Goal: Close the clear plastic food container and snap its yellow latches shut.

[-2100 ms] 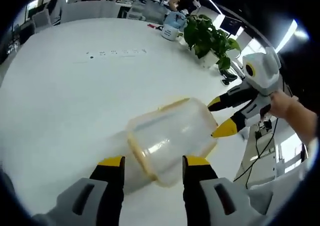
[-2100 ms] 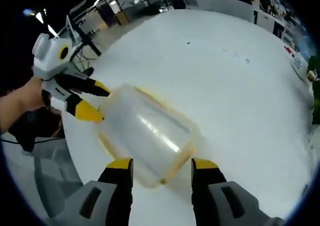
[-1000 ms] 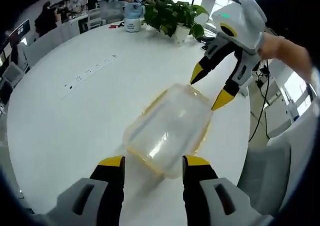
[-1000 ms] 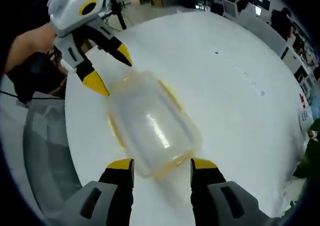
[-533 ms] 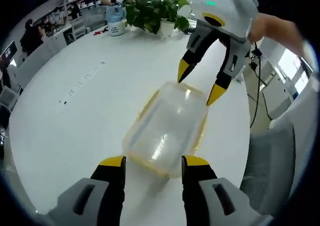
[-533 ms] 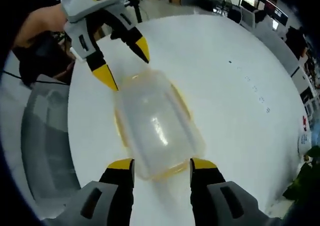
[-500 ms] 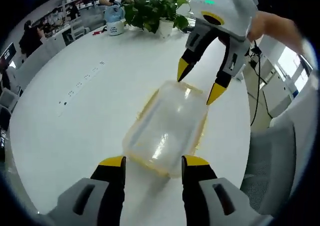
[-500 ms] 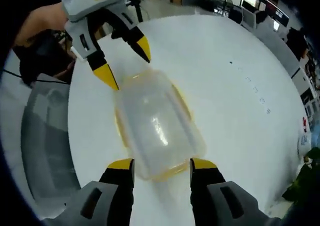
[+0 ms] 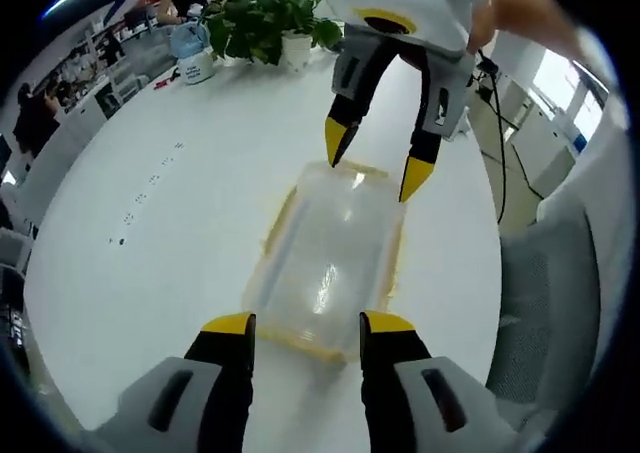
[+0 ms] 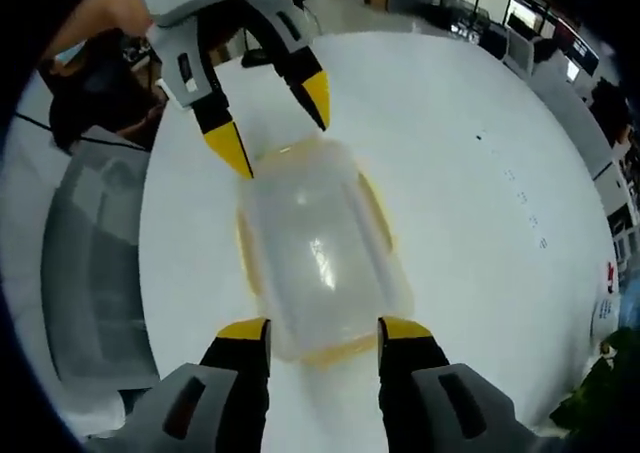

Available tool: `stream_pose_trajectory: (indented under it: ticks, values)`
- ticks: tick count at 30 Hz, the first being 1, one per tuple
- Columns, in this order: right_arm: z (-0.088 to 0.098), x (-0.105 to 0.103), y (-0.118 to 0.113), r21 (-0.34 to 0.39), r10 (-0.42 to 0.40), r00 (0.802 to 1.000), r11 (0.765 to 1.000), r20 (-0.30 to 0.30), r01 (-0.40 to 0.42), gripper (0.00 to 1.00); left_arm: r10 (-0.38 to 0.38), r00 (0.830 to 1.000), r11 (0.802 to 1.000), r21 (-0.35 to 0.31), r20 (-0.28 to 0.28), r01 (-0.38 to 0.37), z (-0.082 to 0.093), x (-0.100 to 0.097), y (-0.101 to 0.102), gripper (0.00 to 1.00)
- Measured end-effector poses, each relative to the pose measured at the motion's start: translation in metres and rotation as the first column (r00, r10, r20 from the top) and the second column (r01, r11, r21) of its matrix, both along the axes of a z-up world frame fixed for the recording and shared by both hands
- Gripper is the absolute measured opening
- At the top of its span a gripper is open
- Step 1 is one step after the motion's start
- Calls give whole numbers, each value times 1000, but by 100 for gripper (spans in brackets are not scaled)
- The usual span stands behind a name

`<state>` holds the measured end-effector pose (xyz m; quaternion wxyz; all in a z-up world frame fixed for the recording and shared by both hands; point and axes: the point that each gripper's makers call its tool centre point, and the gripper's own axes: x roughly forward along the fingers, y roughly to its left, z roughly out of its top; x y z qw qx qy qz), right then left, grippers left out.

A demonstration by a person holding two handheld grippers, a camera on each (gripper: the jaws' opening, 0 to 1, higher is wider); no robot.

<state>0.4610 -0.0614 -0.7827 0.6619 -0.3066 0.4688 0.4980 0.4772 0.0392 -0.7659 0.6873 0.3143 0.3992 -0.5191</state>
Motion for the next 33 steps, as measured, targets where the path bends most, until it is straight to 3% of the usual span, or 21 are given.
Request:
stream_pose_trajectory:
  ticks: [9, 33]
  values:
    - [2, 2, 11, 22, 40, 999, 999, 13, -40, 40, -72, 997, 997, 8, 28, 72, -1, -4, -13, 40]
    - [5, 9, 43, 93, 99, 994, 990, 55, -103, 38, -92, 995, 992, -78, 40, 95, 0, -3, -38, 35]
